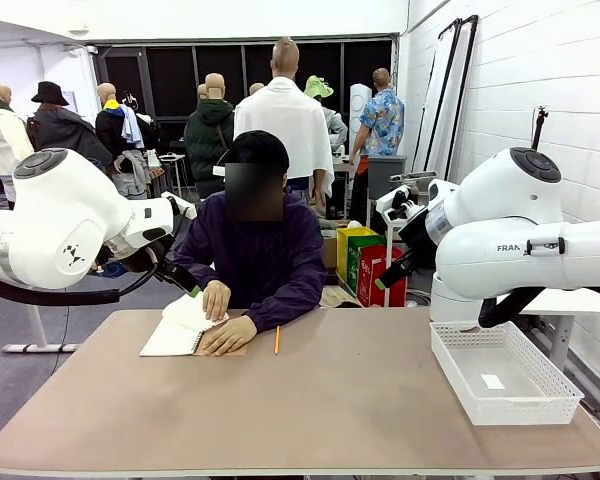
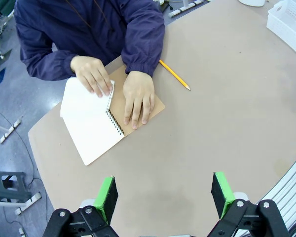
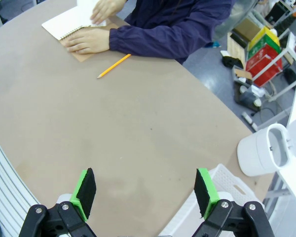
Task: Sort the paper based on its condition.
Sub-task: If a person hands you a paper, place it in the Organizing basket , and if it's crumpled, put it in the Trash can.
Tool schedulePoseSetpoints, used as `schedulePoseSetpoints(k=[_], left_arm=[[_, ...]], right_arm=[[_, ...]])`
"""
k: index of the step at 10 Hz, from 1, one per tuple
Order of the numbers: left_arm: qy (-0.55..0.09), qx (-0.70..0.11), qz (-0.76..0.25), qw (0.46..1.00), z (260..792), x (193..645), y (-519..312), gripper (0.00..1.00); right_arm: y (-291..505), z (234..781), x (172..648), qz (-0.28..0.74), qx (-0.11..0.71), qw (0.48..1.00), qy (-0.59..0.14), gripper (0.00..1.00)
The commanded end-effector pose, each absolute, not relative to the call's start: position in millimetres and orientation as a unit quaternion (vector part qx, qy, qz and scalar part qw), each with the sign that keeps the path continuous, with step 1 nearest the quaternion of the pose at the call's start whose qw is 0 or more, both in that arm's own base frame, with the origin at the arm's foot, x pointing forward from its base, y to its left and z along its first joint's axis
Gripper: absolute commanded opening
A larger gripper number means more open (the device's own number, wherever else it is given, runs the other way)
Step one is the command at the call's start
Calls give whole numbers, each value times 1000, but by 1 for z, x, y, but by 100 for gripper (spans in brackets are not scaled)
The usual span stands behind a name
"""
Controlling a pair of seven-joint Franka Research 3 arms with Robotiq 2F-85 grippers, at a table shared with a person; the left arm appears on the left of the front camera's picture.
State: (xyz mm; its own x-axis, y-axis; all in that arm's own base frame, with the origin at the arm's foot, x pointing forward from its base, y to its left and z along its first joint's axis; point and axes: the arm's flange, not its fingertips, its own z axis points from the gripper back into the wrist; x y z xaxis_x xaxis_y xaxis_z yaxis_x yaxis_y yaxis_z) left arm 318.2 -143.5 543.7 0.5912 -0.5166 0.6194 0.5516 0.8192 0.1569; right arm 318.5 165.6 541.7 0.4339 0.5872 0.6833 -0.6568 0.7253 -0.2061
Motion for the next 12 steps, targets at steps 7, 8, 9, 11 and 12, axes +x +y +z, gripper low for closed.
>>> schedulePoseSetpoints(k=[7,8,9,11,12], left_arm=[[-338,-27,-305,890,543,318,-144,100],[-338,-27,-305,890,543,318,-144,100],[-338,-27,-305,890,543,318,-144,100],[-338,-27,-305,890,543,318,-144,100],[-338,-27,-305,890,543,318,-144,100]], right_arm=[[165,541,319,368,47,846,-384,100],[165,541,319,368,47,846,-384,100],[165,541,319,368,47,846,-384,100],[165,541,319,368,47,846,-384,100],[165,541,319,368,47,846,-384,100]])
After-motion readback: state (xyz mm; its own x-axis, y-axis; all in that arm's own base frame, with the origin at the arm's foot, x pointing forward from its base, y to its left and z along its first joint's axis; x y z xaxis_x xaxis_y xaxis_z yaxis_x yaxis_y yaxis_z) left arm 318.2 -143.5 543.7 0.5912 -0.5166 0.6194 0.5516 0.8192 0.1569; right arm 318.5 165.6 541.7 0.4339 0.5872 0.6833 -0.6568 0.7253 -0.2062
